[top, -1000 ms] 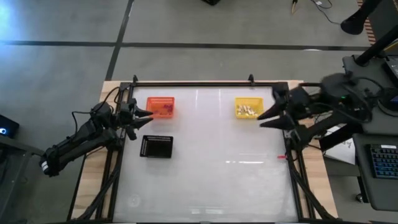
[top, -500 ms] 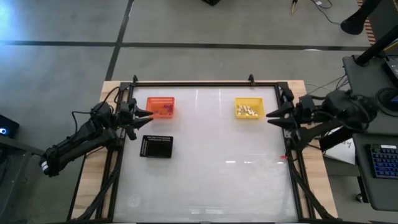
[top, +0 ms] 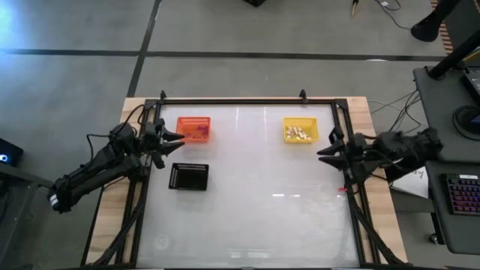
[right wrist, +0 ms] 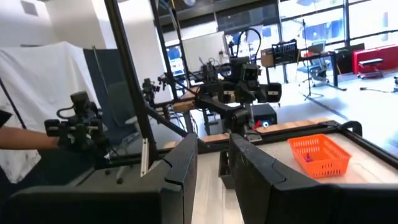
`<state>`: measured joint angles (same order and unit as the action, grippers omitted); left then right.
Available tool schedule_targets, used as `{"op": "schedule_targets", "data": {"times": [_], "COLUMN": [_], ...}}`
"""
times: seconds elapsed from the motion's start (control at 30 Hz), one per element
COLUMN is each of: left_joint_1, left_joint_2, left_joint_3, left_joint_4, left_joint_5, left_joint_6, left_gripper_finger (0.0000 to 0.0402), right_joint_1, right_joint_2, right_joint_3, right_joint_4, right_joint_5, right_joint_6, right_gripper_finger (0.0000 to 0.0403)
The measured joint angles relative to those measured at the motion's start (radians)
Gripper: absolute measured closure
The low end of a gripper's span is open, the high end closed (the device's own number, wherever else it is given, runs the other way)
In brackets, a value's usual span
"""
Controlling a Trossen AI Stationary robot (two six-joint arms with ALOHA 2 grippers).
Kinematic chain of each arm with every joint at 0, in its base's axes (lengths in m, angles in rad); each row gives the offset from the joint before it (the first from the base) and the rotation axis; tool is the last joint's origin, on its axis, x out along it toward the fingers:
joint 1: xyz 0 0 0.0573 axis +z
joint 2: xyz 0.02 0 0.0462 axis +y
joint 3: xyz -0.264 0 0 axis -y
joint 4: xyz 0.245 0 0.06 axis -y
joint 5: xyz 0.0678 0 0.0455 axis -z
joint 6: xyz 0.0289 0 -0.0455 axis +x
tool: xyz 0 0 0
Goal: Sort Halloween decoration
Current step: Return to Home Position
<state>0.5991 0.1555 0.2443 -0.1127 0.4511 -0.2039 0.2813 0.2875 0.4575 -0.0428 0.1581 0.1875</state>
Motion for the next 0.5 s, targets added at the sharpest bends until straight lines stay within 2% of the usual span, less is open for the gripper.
{"op": "schedule_targets", "data": {"times": [0.5], "left_joint_1": [0.000], "left_joint_2": [0.001], "left_joint_3": [0.000], "left_joint_4": [0.000], "left_joint_5": [0.000], "left_joint_6": [0.000], "left_gripper_finger": [0.0283], "right_joint_1": [0.000], "right_joint_2": [-0.202], "right_joint_3": [-0.267], "right_joint_4": [0.026], "right_joint_5": [0.000], "right_joint_6": [-0.013], "right_gripper_finger": [0.0321]}}
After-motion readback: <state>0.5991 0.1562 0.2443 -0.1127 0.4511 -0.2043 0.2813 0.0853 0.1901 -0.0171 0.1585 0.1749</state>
